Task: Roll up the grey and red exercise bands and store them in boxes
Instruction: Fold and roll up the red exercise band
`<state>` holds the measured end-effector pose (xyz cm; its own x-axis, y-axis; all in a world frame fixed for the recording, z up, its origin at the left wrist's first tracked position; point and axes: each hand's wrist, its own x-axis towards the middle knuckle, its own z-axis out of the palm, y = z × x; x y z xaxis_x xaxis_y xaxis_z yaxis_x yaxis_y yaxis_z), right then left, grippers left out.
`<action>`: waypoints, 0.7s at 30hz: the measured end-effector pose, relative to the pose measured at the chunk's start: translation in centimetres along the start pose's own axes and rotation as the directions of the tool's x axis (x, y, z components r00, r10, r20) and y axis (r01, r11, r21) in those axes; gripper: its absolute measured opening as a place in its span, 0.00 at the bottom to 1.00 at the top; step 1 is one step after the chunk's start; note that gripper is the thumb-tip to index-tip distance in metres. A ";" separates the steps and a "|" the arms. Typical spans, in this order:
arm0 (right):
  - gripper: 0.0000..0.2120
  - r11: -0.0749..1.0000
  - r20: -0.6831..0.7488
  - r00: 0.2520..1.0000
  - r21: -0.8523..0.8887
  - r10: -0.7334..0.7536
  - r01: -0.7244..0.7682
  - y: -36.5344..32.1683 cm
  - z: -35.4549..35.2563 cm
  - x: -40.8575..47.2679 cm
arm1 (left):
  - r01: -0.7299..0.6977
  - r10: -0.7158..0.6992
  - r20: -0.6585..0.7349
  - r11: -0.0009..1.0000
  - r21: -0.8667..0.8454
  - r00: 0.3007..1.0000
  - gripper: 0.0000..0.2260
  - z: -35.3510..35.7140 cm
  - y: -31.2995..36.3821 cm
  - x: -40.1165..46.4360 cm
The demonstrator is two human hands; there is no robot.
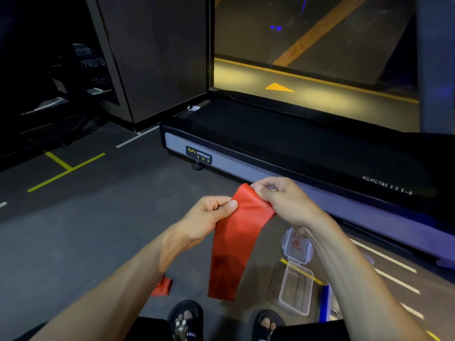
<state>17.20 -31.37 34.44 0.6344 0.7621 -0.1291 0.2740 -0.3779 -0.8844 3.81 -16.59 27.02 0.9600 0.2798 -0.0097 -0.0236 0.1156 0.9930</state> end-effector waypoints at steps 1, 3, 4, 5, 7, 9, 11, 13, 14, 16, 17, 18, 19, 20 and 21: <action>0.10 1.000 -0.002 1.000 -0.001 -0.003 0.003 -0.1 0.1 0.0 | -0.014 0.014 -0.007 1.000 0.010 1.000 0.13 0.0 0.0 0.0; 0.10 1.000 0.000 1.000 -0.012 -0.026 0.026 -0.2 0.4 -0.1 | -0.030 0.030 -0.022 0.999 0.024 0.999 0.13 0.0 -0.1 0.1; 0.11 0.999 0.002 0.999 -0.029 -0.035 0.035 -0.3 0.6 -0.1 | -0.031 0.032 -0.030 0.999 0.030 0.999 0.13 0.0 0.0 0.1; 0.11 0.998 0.009 0.999 -0.054 -0.040 0.040 -0.3 0.7 -0.2 | -0.033 0.034 -0.034 0.999 0.036 0.999 0.14 0.0 -0.1 0.1; 0.12 0.996 0.022 0.999 -0.087 -0.034 0.036 -0.4 0.7 -0.3 | -0.032 0.035 -0.045 0.998 0.060 0.998 0.13 0.0 -0.2 0.1; 0.12 0.994 0.031 0.999 -0.104 -0.022 0.025 -0.5 0.7 -0.4 | -0.047 0.054 -0.065 0.993 0.106 0.996 0.13 0.2 -0.2 0.2; 0.10 0.991 0.032 0.999 -0.128 -0.034 0.038 -0.5 0.8 -0.3 | -0.056 0.071 -0.094 0.987 0.148 0.993 0.15 0.4 -0.3 0.3; 0.07 0.987 0.053 0.997 -0.145 -0.056 0.064 -0.4 1.1 -0.3 | -0.072 0.092 -0.114 0.983 0.172 0.989 0.15 0.5 -0.5 0.4; 0.09 0.985 0.059 0.996 -0.157 -0.068 0.077 -0.3 1.3 -0.3 | -0.081 0.103 -0.119 0.981 0.178 0.988 0.18 0.6 -0.4 0.4; 0.12 0.977 0.029 0.996 -0.193 -0.087 0.091 -0.1 1.6 -0.2 | -0.093 0.114 -0.101 0.977 0.192 0.988 0.24 0.7 -0.4 0.4; 0.12 0.975 0.010 0.995 -0.200 -0.096 0.096 0.0 1.6 0.0 | -0.099 0.119 -0.093 0.975 0.197 0.989 0.24 0.8 -0.3 0.4; 0.13 0.974 -0.002 0.995 -0.201 -0.102 0.100 0.1 1.5 0.0 | -0.100 0.119 -0.090 0.976 0.192 0.989 0.22 0.7 -0.2 0.4; 0.14 0.974 -0.005 0.994 -0.201 -0.110 0.106 0.1 1.4 0.1 | -0.091 0.106 -0.081 0.982 0.168 0.991 0.20 0.7 -0.1 0.3; 0.16 0.971 -0.004 0.993 -0.209 -0.118 0.114 0.1 1.3 0.1 | -0.072 0.083 -0.074 0.987 0.142 0.994 0.18 0.6 0.1 0.3; 0.17 0.968 -0.001 0.991 -0.217 -0.132 0.128 0.1 1.2 0.1 | -0.053 0.061 -0.069 0.992 0.114 0.996 0.15 0.4 0.3 0.3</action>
<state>16.41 -30.66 33.82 0.5934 0.8049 -0.0113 0.5031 -0.3818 -0.7753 4.17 -16.91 27.34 0.9352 0.3515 0.0432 -0.0428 -0.0089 0.9990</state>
